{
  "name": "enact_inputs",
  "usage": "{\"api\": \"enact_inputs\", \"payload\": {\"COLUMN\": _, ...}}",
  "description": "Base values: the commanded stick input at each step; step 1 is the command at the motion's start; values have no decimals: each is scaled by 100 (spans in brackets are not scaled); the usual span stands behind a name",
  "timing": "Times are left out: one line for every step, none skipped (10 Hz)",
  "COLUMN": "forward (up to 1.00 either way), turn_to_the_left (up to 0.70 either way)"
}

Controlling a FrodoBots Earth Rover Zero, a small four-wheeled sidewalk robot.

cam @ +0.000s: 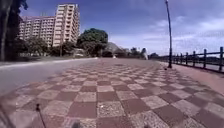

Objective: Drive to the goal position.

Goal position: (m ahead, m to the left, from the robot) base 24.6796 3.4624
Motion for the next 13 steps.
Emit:
{"api": "enact_inputs", "payload": {"forward": 70, "turn_to_the_left": 0}}
{"api": "enact_inputs", "payload": {"forward": 70, "turn_to_the_left": 0}}
{"api": "enact_inputs", "payload": {"forward": 70, "turn_to_the_left": 0}}
{"api": "enact_inputs", "payload": {"forward": 70, "turn_to_the_left": 0}}
{"api": "enact_inputs", "payload": {"forward": 70, "turn_to_the_left": 0}}
{"api": "enact_inputs", "payload": {"forward": 70, "turn_to_the_left": 0}}
{"api": "enact_inputs", "payload": {"forward": 70, "turn_to_the_left": 0}}
{"api": "enact_inputs", "payload": {"forward": 70, "turn_to_the_left": 0}}
{"api": "enact_inputs", "payload": {"forward": 70, "turn_to_the_left": 0}}
{"api": "enact_inputs", "payload": {"forward": 70, "turn_to_the_left": 0}}
{"api": "enact_inputs", "payload": {"forward": 70, "turn_to_the_left": 0}}
{"api": "enact_inputs", "payload": {"forward": 70, "turn_to_the_left": -10}}
{"api": "enact_inputs", "payload": {"forward": 70, "turn_to_the_left": -35}}
